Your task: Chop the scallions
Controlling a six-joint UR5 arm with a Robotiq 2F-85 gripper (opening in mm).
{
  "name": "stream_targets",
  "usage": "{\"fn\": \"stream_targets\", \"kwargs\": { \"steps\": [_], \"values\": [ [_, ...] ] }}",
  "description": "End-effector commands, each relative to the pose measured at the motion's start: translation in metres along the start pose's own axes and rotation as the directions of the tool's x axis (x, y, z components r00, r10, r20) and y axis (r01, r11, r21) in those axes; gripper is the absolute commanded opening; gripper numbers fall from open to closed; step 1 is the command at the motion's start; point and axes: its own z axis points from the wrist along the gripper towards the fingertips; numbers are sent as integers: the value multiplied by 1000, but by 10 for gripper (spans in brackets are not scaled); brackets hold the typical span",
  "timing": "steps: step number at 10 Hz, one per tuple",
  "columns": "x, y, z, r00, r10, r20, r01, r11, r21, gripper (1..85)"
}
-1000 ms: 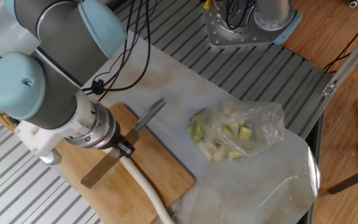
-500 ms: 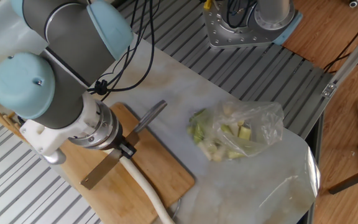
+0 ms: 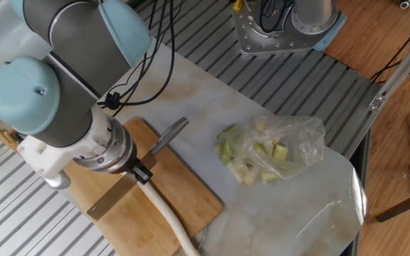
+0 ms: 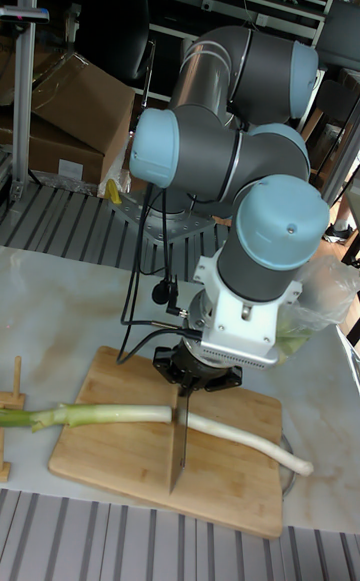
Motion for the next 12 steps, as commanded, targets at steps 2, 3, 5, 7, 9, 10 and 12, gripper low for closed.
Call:
{"fn": "stream_targets", "kwargs": {
  "steps": [2,3,5,7,9,10,12],
  "values": [
    [-11,-7,-5,1000,-6,23,5,1000,11,13],
    [-14,-9,-5,999,-8,32,8,1000,15,13],
    [-18,-8,-8,999,-9,37,9,1000,2,13],
    [-23,-5,-12,999,-11,49,12,1000,-10,13],
    [-28,-8,-19,998,-26,55,26,1000,-4,13],
    [-32,-9,-22,998,-33,61,34,999,-4,13],
    [-34,-7,-27,997,-36,64,37,999,-10,13]
  ]
}}
